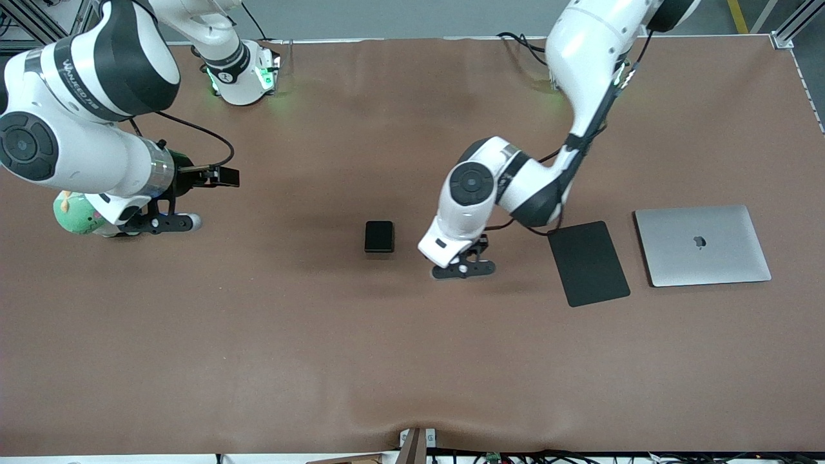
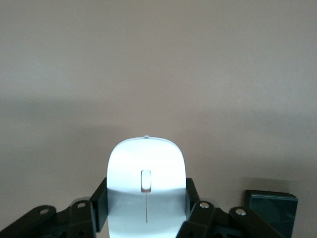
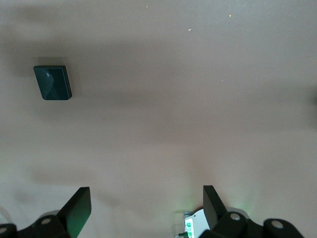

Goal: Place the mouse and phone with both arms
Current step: 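Carry the mouse with the left gripper toward the black mouse pad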

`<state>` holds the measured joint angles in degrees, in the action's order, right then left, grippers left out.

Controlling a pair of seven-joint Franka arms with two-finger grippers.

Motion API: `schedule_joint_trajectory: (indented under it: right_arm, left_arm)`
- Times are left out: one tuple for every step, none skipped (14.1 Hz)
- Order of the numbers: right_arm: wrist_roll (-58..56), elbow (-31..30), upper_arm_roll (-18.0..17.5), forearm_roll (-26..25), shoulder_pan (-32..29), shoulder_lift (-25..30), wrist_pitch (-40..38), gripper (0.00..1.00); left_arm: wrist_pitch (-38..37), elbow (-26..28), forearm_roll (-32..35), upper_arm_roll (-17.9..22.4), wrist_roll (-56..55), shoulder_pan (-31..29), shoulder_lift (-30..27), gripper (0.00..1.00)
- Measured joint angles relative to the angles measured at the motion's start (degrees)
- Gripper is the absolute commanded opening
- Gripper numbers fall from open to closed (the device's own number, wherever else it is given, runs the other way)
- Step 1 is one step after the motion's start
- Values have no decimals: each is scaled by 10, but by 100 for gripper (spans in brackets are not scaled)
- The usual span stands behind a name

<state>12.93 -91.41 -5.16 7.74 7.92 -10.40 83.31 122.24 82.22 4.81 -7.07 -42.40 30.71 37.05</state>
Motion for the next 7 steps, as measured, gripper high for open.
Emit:
schedule_joint_trajectory:
  right_arm:
    - [5, 0, 0, 0, 4, 0, 5, 100]
    - [15, -1, 0, 0, 8, 0, 10, 100]
    - [26, -1, 0, 0, 13, 0, 15, 100]
    - [39, -3, 0, 1, 20, 0, 23, 100]
    - [54, -6, -1, 1, 29, -1, 35, 100]
    - [69, -11, -1, 1, 43, -2, 52, 100]
    - [82, -17, -1, 2, 60, -5, 72, 100]
  left_arm:
    - [-12, 0, 0, 0, 20, -15, -13, 0]
    - [-18, 0, 0, 0, 44, -33, -23, 0]
    - [-20, 1, 0, 0, 68, -51, -30, 0]
    - [-22, 1, 0, 0, 88, -66, -33, 0]
    - [-29, 1, 0, -1, 105, -79, -35, 0]
    - [-37, 1, 0, -1, 120, -89, -37, 0]
    - [-44, 1, 0, -1, 132, -97, -39, 0]
